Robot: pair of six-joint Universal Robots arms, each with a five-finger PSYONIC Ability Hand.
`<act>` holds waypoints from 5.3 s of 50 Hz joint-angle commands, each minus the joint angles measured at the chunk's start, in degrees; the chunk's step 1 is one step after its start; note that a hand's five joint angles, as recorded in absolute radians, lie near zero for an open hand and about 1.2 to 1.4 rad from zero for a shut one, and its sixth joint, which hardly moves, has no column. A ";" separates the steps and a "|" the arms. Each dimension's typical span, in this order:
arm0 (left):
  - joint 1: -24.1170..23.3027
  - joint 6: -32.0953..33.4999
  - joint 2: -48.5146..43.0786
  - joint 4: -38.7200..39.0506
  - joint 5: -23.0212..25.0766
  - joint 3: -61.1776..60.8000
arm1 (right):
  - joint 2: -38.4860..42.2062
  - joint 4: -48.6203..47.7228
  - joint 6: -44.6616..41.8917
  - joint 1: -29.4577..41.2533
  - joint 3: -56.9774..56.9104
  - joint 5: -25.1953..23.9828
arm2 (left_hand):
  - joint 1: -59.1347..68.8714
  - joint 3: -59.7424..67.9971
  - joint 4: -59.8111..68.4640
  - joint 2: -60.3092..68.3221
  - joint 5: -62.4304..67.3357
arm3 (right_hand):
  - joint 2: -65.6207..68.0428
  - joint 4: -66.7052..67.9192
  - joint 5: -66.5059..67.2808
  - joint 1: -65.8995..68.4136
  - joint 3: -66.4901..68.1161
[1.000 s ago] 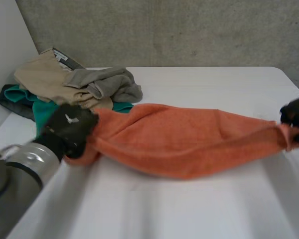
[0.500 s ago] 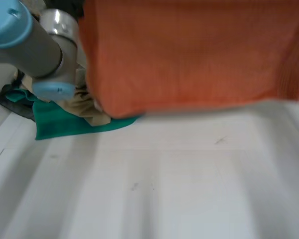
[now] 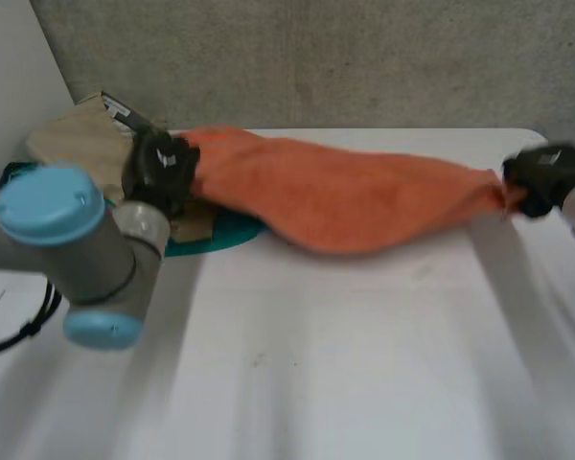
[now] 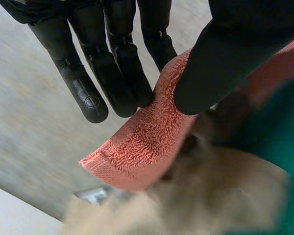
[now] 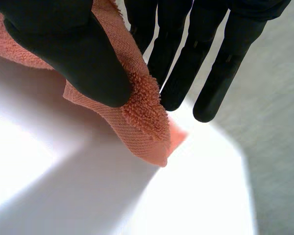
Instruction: Fold the laundry.
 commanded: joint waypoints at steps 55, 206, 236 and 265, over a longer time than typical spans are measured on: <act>-1.72 -2.20 7.60 0.48 1.85 -17.85 | 0.64 -15.35 19.70 8.88 20.53 10.50 | 13.58 11.47 11.02 11.26 13.96 | -13.24 -14.35 -12.10 -9.45 -13.76; -7.87 4.83 10.43 -15.71 -4.13 -15.93 | -12.20 -2.94 -36.82 -7.83 25.37 6.02 | 13.58 11.47 11.02 11.26 13.96 | 12.34 11.23 13.48 16.13 11.82; -4.53 18.98 -19.64 6.10 -12.04 15.19 | 17.17 -35.92 -34.62 1.84 1.98 2.07 | 13.58 11.47 11.02 11.26 13.96 | 12.34 11.23 13.48 16.13 11.82; -5.93 9.50 -1.80 5.31 -11.43 -5.01 | 2.65 -2.95 -12.55 -11.16 8.31 -5.31 | -56.38 -58.48 -58.93 -58.69 -55.99 | -52.87 -53.98 -51.73 -49.09 -53.39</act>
